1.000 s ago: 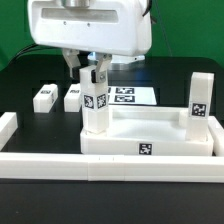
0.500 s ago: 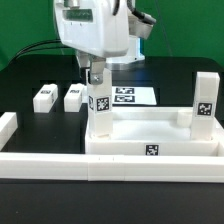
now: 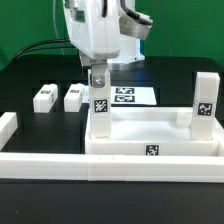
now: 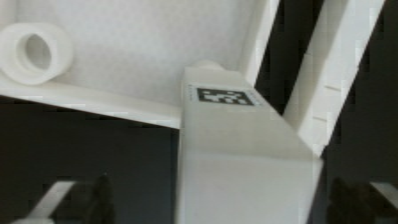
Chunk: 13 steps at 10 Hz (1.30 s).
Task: Assemble desk
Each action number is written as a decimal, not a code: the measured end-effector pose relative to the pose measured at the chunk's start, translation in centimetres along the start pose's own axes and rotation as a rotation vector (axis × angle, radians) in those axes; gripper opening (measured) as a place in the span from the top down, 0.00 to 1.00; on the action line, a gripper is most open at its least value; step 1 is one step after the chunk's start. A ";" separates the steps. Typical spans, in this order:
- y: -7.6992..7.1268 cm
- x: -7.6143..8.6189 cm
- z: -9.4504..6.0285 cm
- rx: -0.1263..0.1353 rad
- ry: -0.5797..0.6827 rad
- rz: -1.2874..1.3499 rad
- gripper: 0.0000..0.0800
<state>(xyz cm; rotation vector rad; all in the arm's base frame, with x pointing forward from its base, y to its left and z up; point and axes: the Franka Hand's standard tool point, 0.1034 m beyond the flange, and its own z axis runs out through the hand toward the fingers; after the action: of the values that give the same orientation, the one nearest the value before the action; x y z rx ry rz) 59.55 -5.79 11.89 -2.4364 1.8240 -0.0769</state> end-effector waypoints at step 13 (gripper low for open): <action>-0.5 -1.1 0.3 -0.013 -0.003 -1.231 0.19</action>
Offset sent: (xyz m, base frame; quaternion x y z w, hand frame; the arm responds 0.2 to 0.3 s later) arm 0.0034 0.0212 0.0022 -0.0208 0.0105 -0.3255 0.9452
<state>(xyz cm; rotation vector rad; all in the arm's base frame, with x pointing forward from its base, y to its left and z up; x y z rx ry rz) 59.75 -4.60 11.64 -3.0957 0.0837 -0.1361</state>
